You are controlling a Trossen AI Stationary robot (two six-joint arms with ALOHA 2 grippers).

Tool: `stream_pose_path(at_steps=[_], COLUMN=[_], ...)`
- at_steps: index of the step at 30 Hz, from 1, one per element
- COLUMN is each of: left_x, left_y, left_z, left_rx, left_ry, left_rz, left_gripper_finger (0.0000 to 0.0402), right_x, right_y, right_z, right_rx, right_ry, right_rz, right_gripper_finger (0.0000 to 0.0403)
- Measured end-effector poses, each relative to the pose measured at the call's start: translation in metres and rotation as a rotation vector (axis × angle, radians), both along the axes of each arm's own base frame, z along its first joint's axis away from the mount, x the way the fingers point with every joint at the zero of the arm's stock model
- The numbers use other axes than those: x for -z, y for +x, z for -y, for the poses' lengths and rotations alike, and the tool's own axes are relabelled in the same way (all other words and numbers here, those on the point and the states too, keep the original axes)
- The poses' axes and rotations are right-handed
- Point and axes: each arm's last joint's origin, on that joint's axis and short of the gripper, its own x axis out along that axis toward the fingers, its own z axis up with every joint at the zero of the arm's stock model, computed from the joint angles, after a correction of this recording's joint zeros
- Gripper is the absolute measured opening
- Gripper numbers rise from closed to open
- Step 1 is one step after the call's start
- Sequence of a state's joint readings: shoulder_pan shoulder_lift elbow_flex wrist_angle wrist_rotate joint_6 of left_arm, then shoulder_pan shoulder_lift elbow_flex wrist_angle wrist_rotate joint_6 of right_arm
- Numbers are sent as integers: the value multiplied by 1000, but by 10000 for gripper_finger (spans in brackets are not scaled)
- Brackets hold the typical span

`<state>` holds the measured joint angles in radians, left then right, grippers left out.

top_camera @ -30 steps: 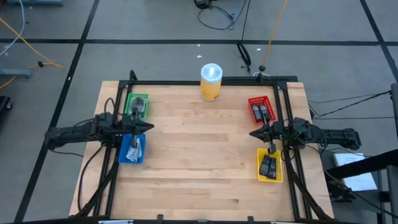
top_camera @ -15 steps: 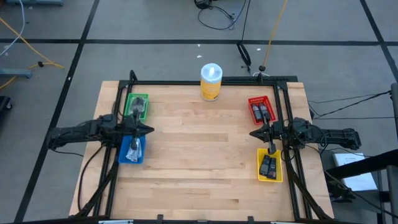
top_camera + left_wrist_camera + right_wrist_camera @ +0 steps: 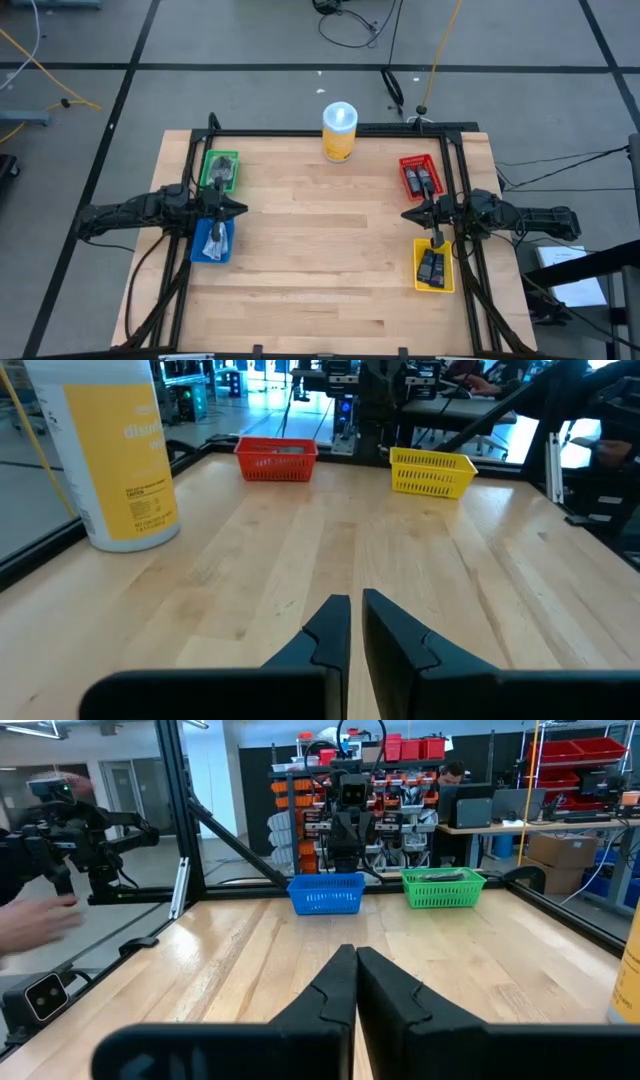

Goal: Pick & Place Travel size toiletries
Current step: Return to home position

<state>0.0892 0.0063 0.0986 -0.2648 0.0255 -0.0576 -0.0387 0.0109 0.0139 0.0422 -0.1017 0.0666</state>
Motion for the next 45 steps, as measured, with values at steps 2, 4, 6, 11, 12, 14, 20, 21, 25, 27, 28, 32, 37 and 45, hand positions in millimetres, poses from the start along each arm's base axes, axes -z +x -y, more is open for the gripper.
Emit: stream_pose_path(at_steps=[2,4,6,11,12,14,20,21,25,27,28,32,37,45], left_x=[0,0,0,-15,-17,-15,-2,-2,0,1,0,-1,-2,-3], left_y=[0,0,0,2,2,4,7,7,7,7,7,8,8,8], left_z=[0,0,0,0,0,1,1,1,2,2,2,2,2,2], left_rx=[0,0,-2,-18,-23,-19,-34,-33,-3,0,-1,-3,-4,-4], left_ry=[0,0,-11,-25,-10,26,73,72,89,107,119,121,123,122], left_rz=[0,0,1,167,209,254,235,224,192,188,192,206,223,226], left_gripper_finger=[31,31,31,31,31,31,31,31,31,31,31,31,31,31], right_x=[0,0,0,0,0,0,0,0,-1,-1,-1,-1,-1,-1], right_y=[0,0,0,0,0,0,0,0,0,0,0,0,0,0], right_z=[0,0,0,0,0,0,0,0,0,0,0,0,0,0], right_rx=[0,0,0,0,0,0,0,0,0,0,-1,-1,0,0], right_ry=[0,0,0,0,0,0,0,0,0,0,0,0,0,0], right_rz=[0,0,0,1,1,1,2,2,5,5,6,5,6,6], right_gripper_finger=[4,4,4,4,4,4,4,4,4,4,4,4,4,4])
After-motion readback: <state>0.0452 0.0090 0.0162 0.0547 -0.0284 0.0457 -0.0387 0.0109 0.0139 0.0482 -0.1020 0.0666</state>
